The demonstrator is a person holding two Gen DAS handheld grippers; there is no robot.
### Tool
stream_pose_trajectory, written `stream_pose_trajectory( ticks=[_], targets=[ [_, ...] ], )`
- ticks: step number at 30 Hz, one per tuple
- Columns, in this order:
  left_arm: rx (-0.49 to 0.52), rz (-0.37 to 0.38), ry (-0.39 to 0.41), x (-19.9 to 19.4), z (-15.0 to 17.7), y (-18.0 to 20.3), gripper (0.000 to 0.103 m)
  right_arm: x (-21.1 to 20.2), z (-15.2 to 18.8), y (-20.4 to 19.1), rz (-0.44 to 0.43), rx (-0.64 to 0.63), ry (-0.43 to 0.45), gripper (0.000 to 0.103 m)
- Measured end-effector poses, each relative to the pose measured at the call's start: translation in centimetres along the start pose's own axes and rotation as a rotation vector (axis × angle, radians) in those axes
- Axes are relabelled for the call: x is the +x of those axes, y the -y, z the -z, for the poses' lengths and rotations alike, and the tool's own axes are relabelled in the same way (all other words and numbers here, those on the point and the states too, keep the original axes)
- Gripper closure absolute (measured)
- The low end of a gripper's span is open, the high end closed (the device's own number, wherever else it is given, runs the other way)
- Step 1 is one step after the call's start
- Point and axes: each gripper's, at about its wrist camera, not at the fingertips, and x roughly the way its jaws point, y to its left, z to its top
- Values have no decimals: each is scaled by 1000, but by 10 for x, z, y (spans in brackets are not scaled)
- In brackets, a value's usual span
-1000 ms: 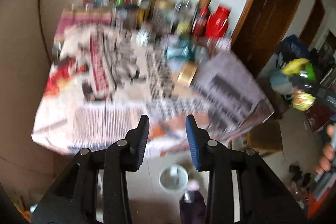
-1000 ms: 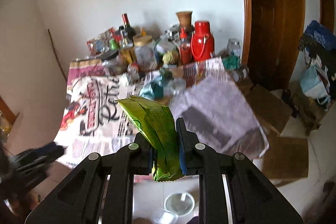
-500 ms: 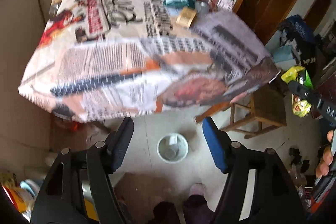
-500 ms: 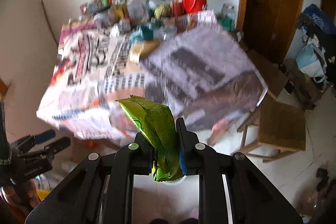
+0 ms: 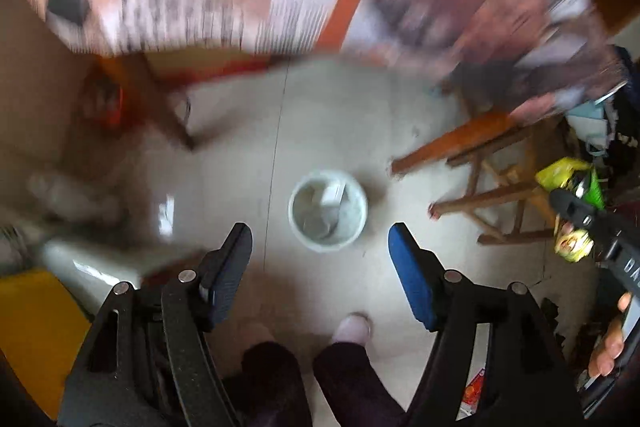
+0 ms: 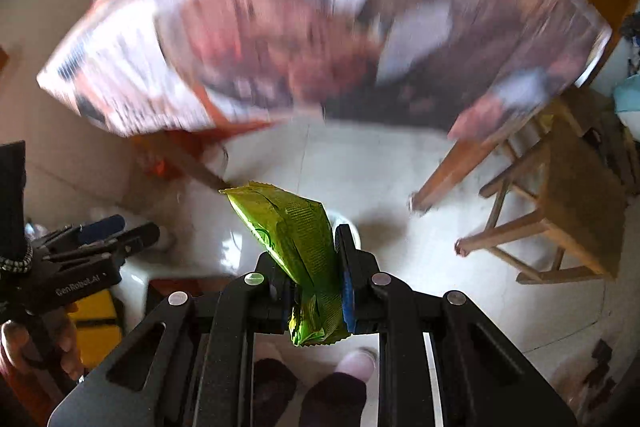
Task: Collect trash
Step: 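Open left tool over the bucket to drop the lid while right tool drops the wrapper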
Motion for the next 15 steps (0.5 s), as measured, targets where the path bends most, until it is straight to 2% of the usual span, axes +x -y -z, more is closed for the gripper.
stream_pose_trajectory(
  ticks=[4, 9, 11, 14, 15],
  targets=[
    [-35, -32, -114, 94, 52, -34, 33, 72, 25, 7, -2, -5, -53, 86],
    [-30, -33, -273, 219, 123, -70, 33, 161, 48, 14, -19, 20, -84, 86],
    [-32, -23, -323, 262, 150, -83, 33, 186, 53, 14, -25, 26, -89, 86],
    [-68, 4, -407, 328, 191, -105, 47, 224, 64, 14, -41, 34, -93, 86],
    [-82, 10, -432, 350, 204, -112, 48, 234, 66, 14, -43, 35, -97, 86]
  ],
)
